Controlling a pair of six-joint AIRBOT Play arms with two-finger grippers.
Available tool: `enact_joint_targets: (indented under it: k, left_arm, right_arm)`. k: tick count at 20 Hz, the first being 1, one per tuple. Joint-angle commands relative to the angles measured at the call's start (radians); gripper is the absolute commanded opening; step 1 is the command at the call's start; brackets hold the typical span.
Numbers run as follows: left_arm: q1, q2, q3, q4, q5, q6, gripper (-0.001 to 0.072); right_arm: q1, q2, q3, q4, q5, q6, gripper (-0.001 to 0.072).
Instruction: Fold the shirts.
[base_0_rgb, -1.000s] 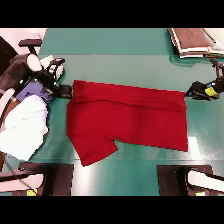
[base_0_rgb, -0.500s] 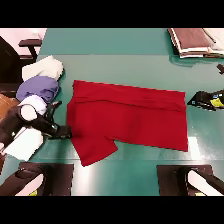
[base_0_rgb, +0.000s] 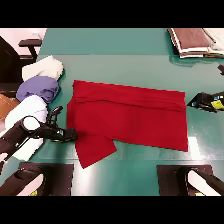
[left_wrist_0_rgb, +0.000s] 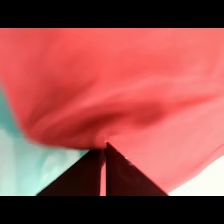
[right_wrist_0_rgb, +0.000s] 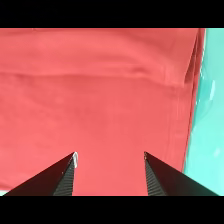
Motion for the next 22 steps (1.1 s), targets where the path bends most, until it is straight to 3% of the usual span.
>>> enact_joint_targets:
  k: [1,3,5,9,13,14,18,22]
  left_arm:
    - [0.0,0.006,0.04,-0.016,-0.044,0.041,0.002]
    - [0.0,0.034,0.07,0.003,-0.059,0.041,0.0021]
    - [0.0,0.055,0.087,0.013,-0.074,0.042,0.0021]
    - [0.0,0.057,0.088,0.013,-0.075,0.06,0.0021]
    - [0.0,0.057,0.088,0.013,-0.063,0.059,0.0021]
    - [0.0,0.057,0.088,0.013,-0.064,0.059,0.0021]
    - [0.0,0.059,0.101,0.059,-0.144,0.054,0.002]
    - [0.0,0.147,0.129,0.112,-0.296,0.016,0.0019]
  right_arm:
    - [-0.011,0.002,-0.041,-0.129,0.107,0.003,0.0486]
    - [-0.072,0.018,-0.152,-0.175,0.137,0.016,0.0493]
    - [-0.182,0.031,-0.282,-0.171,0.129,0.016,0.0561]
    - [-0.371,-0.018,-0.467,-0.098,0.078,0.011,0.0553]
    - [-0.328,-0.092,-0.517,0.021,-0.031,0.0,0.0507]
    - [-0.296,-0.108,-0.517,0.036,-0.047,0.0,0.0456]
    - [-0.167,-0.12,-0.517,0.022,-0.052,-0.001,0.0043]
    - [-0.148,0.037,-0.517,-0.092,0.049,0.0,0.0015]
